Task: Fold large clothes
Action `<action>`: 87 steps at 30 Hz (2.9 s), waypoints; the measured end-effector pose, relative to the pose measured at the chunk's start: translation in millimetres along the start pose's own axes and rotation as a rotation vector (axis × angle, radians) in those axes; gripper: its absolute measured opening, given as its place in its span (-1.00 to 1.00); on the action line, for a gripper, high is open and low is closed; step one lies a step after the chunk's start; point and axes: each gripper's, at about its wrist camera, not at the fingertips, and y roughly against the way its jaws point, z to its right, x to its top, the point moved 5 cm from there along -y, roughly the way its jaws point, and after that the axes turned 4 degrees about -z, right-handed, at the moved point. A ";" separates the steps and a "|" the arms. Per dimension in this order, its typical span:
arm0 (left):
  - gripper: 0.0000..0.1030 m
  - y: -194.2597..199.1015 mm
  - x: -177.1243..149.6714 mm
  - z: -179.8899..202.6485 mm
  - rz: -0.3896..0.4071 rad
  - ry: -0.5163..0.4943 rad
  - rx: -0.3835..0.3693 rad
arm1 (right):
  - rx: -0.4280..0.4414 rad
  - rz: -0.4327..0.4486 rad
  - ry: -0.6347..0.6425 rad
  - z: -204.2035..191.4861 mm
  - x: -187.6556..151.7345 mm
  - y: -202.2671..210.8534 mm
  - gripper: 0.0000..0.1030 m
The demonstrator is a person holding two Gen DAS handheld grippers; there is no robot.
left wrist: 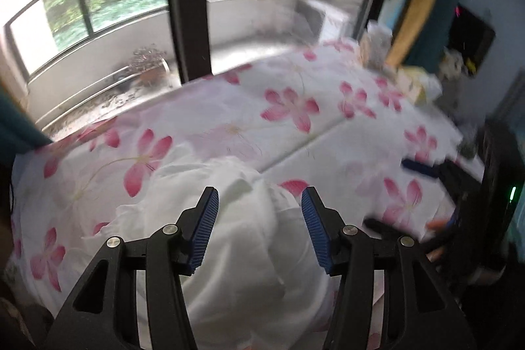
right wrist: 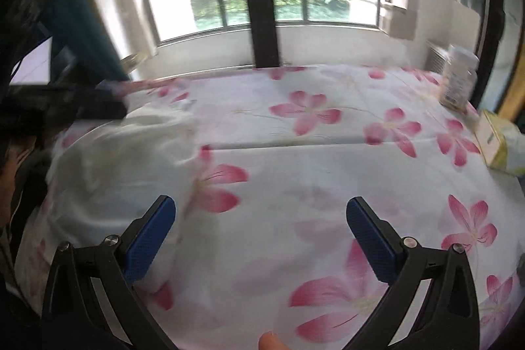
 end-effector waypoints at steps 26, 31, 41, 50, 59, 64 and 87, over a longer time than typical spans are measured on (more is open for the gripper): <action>-0.94 92.0 -92.2 -133.6 0.305 0.382 0.101 | 0.056 -0.050 0.024 -56.8 9.1 -37.4 1.00; -0.94 76.0 -139.1 -158.5 0.259 0.495 0.107 | 0.054 -0.058 0.058 -79.9 10.6 -45.6 1.00; -0.55 43.1 -190.9 -174.6 0.129 0.638 0.015 | 0.000 -0.080 0.211 -119.6 7.1 -57.8 1.00; 0.01 77.9 -132.2 -150.5 0.264 0.517 -0.039 | 0.003 -0.081 0.215 -118.8 5.9 -61.7 1.00; 0.01 -3.1 -131.6 -157.5 -0.018 0.499 0.039 | 0.028 -0.077 0.183 -110.9 2.7 -62.5 1.00; 0.01 -6.7 -127.6 -166.6 -0.003 0.514 0.019 | 0.043 -0.079 0.176 -109.0 2.5 -64.3 1.00; -1.00 96.7 -160.5 -159.6 0.237 0.533 -0.013 | 0.052 -0.060 0.121 -104.8 30.2 -58.1 1.00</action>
